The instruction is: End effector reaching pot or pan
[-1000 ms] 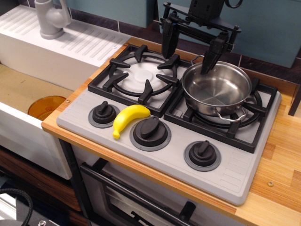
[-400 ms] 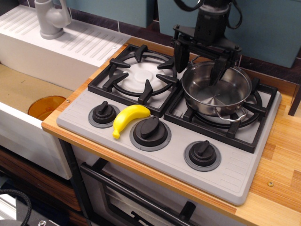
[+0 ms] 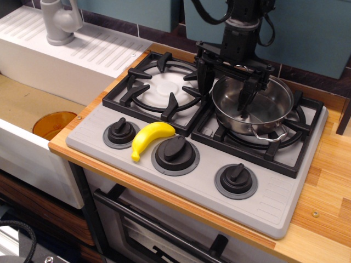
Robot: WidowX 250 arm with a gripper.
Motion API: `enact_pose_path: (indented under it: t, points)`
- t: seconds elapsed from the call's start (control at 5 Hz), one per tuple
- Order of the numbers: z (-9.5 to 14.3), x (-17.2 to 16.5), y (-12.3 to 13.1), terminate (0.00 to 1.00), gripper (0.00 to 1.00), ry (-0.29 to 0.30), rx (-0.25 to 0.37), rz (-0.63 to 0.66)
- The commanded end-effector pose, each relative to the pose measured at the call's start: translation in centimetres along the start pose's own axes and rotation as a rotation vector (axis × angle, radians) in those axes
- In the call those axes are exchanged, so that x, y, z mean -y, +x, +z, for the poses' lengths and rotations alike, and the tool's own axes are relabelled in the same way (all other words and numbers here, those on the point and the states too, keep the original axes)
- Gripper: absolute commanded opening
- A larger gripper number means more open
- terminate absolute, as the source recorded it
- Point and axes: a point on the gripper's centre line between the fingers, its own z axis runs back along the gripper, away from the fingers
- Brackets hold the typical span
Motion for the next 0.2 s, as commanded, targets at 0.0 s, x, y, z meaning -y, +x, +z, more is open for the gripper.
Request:
enact_pose_path:
  t: [0.0]
  points:
    - [1.87,-0.01,0.57,1.00,1.00,-0.001,0.066,0.000]
